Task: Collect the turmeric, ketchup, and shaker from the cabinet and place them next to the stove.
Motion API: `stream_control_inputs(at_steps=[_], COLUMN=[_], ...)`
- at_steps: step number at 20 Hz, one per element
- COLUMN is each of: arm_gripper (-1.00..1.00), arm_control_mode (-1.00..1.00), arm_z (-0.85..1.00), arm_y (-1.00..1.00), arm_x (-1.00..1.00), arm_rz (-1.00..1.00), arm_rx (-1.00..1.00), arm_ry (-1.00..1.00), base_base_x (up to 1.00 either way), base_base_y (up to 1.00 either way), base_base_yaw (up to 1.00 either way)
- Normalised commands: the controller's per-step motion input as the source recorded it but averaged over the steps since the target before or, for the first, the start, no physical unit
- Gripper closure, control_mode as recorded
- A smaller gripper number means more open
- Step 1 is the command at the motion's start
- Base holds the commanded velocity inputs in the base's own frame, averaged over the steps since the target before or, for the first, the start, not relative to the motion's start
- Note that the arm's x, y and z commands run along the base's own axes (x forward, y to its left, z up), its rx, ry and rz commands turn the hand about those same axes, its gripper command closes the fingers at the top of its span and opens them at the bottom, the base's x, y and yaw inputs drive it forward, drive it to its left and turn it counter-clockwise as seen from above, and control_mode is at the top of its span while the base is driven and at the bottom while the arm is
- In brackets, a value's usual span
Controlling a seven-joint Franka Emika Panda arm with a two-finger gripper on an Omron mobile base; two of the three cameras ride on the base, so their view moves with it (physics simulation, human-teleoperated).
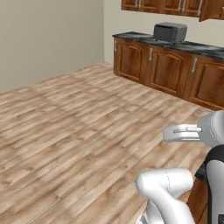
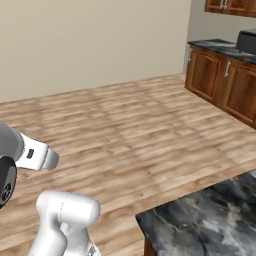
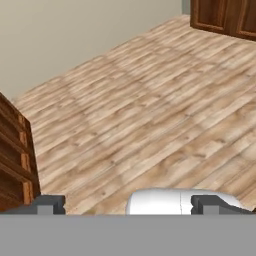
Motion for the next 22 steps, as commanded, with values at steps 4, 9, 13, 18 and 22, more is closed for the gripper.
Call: stream_control_inputs(at_steps=[4, 9, 13, 18, 22], arm_gripper=[-1.0, -1.0, -1.0, -1.0, -1.0], arm_control_mode=[1.0, 1.0, 1.0, 1.0, 1.0], arm_z=[0.0, 0.0, 0.0, 0.0, 0.0], arm_y=[0.0, 0.0, 0.0, 0.0, 0.0], arm_x=[0.0, 0.0, 0.0, 0.0, 0.0], arm_rz=[0.0, 0.0, 0.0, 0.0, 0.0], arm_rx=[0.0, 0.0, 0.0, 0.0, 0.0], arm_ry=[0.0, 0.0, 0.0, 0.0, 0.0], base_base_x=[1.0, 1.0, 1.0, 1.0, 1.0], base_base_y=[0.12, 0.21, 0.27, 0.27, 0.2], base_base_yaw=[-0.4, -0.38, -0.38, -0.38, -0.38])
